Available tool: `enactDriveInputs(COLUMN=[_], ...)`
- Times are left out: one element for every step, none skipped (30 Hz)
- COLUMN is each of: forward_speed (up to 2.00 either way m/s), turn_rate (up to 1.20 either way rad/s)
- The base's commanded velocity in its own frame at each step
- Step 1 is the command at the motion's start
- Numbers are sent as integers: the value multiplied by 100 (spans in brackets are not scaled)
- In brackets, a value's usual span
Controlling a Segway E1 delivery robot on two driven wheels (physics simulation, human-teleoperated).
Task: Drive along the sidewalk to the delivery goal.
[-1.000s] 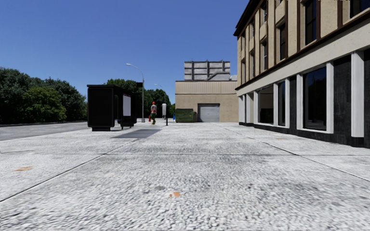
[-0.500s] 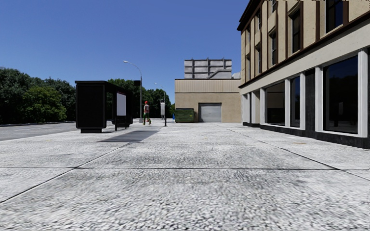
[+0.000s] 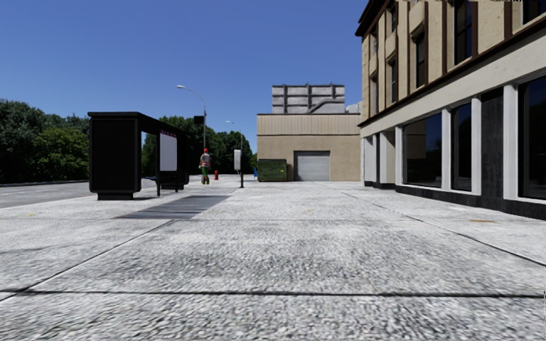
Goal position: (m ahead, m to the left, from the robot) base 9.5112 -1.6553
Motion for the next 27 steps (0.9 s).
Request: enactDriveInputs(forward_speed=[200, 200, 200, 200, 200, 200, 200, 200, 200, 200, 200, 200, 200, 200, 200, 200, 200, 200, 200, 200, 200, 200, 200, 200, 200, 200, 200], turn_rate=[0, 0, 0, 0, 0, 0, 0, 0, 0, 0, 0, 0, 0, 0, 0, 0, -21, -24, -24, -39, -52, -58, -58, -66, -75, -75, -92])
